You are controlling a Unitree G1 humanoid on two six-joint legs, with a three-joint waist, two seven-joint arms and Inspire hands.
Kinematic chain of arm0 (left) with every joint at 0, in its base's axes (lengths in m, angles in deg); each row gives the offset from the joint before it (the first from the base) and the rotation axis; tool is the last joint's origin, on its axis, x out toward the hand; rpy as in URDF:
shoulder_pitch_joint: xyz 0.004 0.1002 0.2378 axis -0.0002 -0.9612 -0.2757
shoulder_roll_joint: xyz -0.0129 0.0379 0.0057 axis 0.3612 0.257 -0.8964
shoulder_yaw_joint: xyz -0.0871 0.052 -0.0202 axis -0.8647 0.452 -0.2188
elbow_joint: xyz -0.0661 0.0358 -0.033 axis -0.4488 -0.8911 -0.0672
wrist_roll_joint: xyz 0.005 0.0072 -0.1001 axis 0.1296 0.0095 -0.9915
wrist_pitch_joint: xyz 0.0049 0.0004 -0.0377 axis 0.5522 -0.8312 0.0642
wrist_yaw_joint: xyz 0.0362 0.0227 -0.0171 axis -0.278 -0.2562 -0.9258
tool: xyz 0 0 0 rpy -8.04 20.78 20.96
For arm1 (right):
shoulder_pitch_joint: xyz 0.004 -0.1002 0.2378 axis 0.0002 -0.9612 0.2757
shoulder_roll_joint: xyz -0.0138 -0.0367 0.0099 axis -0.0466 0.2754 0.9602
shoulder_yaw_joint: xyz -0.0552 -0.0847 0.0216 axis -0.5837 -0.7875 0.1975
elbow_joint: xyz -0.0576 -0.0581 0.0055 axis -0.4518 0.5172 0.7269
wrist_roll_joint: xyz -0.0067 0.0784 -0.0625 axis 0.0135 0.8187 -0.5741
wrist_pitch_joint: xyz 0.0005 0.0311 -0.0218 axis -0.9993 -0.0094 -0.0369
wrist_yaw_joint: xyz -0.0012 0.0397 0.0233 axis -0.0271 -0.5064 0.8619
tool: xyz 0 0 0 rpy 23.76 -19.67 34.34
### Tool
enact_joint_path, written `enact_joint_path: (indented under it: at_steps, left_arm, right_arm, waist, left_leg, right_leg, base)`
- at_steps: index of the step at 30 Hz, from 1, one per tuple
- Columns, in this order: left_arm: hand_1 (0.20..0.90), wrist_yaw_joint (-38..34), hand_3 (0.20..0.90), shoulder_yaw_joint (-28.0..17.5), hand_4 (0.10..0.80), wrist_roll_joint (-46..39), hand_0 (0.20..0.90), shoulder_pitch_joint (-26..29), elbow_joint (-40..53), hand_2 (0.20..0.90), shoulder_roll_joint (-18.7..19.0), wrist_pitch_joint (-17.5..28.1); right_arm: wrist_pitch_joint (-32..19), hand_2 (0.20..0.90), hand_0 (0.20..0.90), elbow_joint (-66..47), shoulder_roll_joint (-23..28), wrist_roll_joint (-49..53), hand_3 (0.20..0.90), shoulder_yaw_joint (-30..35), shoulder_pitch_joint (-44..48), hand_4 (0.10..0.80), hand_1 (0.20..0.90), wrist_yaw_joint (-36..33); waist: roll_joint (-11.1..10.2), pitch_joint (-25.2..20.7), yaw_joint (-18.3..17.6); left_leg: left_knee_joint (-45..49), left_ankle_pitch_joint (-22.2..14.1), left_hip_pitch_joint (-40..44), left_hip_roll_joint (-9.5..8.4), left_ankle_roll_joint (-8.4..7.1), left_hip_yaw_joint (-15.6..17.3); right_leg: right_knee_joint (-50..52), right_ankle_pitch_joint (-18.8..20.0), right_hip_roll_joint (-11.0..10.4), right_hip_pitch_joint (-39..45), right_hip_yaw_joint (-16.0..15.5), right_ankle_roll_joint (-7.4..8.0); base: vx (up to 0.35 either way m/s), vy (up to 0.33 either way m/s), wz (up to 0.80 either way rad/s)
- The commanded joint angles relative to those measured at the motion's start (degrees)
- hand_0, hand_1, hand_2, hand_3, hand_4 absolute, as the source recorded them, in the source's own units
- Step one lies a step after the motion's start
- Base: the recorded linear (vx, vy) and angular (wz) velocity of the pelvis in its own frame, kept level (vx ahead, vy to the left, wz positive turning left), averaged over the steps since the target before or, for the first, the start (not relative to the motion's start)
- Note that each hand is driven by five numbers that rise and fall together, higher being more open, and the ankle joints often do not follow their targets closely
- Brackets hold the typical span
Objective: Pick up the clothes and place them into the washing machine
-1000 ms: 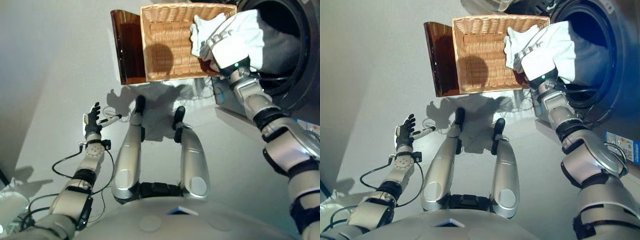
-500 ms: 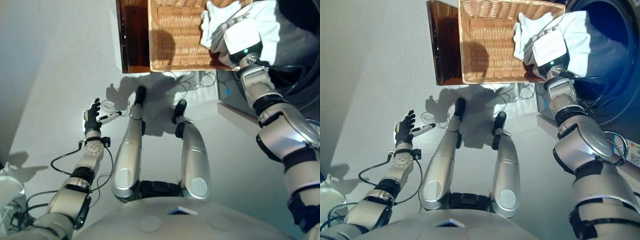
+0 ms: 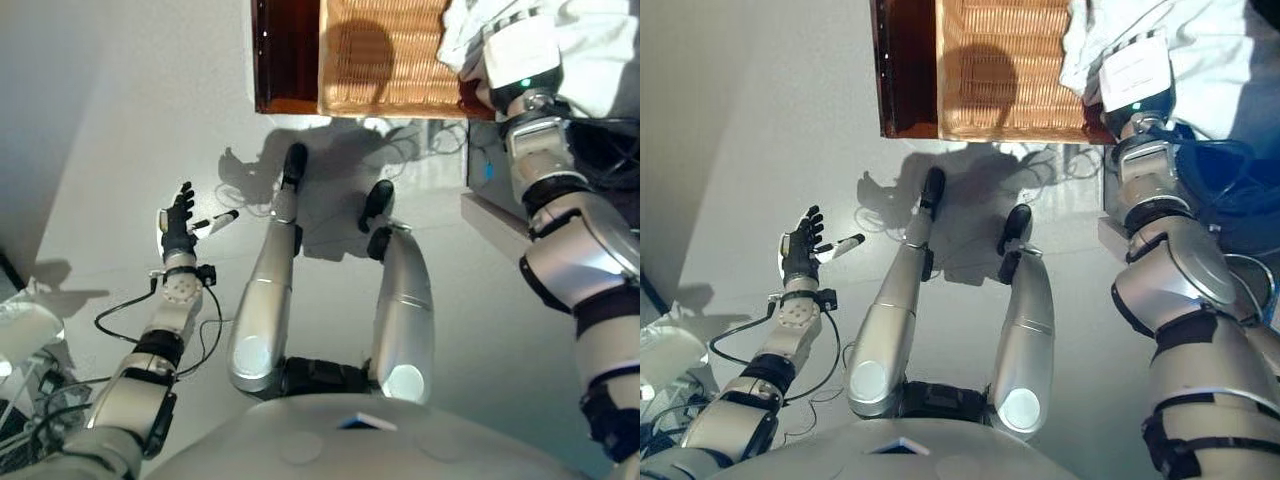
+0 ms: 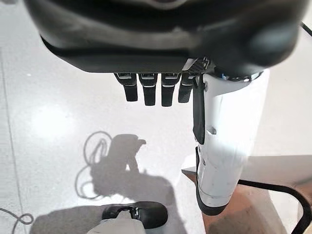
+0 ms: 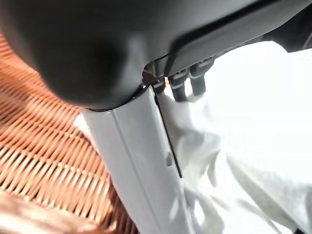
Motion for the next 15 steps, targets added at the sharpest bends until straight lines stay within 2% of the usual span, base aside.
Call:
enact_joint_path:
  at_steps: [1, 5, 6, 7, 8, 15]
  left_arm:
    - [0.900, -1.2, 0.900, -1.0, 0.800, -1.6, 0.900, -2.5, 2.1, 0.900, 1.5, 2.2]
    - [0.900, -0.9, 0.900, -1.5, 0.800, -1.5, 0.900, -3.2, 2.7, 0.900, 1.4, 2.1]
    - [0.900, -1.0, 0.900, -1.7, 0.800, -1.2, 0.900, -3.3, 2.4, 0.900, 1.4, 2.1]
    - [0.900, -1.0, 0.900, -1.7, 0.800, -1.2, 0.900, -3.3, 2.4, 0.900, 1.4, 2.1]
    - [0.900, -1.0, 0.900, -1.7, 0.800, -1.0, 0.900, -3.3, 2.2, 0.900, 1.2, 2.1]
    - [0.900, -1.6, 0.900, -1.8, 0.800, -0.6, 0.900, -2.9, 0.6, 0.900, 0.7, 2.0]
  right_arm:
    - [4.3, 0.900, 0.900, 0.7, 8.2, -0.5, 0.900, -1.7, 4.4, 0.800, 0.900, 0.4]
    - [4.6, 0.900, 0.900, 0.9, 9.9, -1.9, 0.900, -2.9, 5.1, 0.800, 0.900, 1.2]
    - [5.0, 0.804, 0.804, 1.3, 10.5, -2.6, 0.804, -3.2, 5.8, 0.731, 0.804, 1.3]
    - [5.0, 0.532, 0.532, 1.3, 10.5, -2.6, 0.532, -3.2, 5.8, 0.537, 0.532, 1.3]
    - [5.2, 0.200, 0.200, 0.8, 10.9, -2.8, 0.200, -3.4, 6.0, 0.300, 0.200, 1.0]
    - [5.9, 0.200, 0.200, -0.8, 11.0, -2.3, 0.200, -2.4, 5.7, 0.300, 0.200, -0.3]
  waist:
    - [3.4, -2.3, 0.0]
    - [4.6, -2.8, 0.2]
    - [5.1, -3.0, 0.1]
    - [5.1, -3.0, 0.1]
    - [5.3, -3.3, 0.0]
    - [5.4, -3.8, -0.4]
  left_leg:
    - [8.2, -6.2, -3.2, -2.12, -1.02, 2.3]
    - [7.6, -5.7, -3.5, -2.60, -1.10, 2.2]
    - [7.2, -5.5, -3.4, -2.77, -1.11, 2.3]
    - [7.2, -5.4, -3.4, -2.78, -1.11, 2.3]
    - [6.9, -5.3, -3.2, -2.90, -1.00, 2.4]
    - [6.1, -5.4, -1.8, -3.27, -0.72, 2.9]
  right_leg:
    - [-7.0, 3.7, 1.7, 2.4, 1.6, 4.09]
    - [-5.7, 2.9, 1.1, 1.4, 1.7, 4.01]
    - [-5.2, 2.8, 0.9, 1.1, 1.7, 4.01]
    - [-5.2, 2.7, 0.9, 1.1, 1.7, 4.02]
    - [-5.1, 2.7, 0.7, 1.0, 2.0, 4.03]
    - [-5.9, 2.9, 0.6, 2.1, 2.6, 4.19]
  base:
    - [-0.005, 0.021, 0.16]
    - [0.017, 0.004, 0.07]
    - [0.013, 0.016, 0.03]
    - [0.027, 0.038, 0.05]
    - [0.000, 0.000, 0.00]
    - [0.000, 0.000, 0.00]
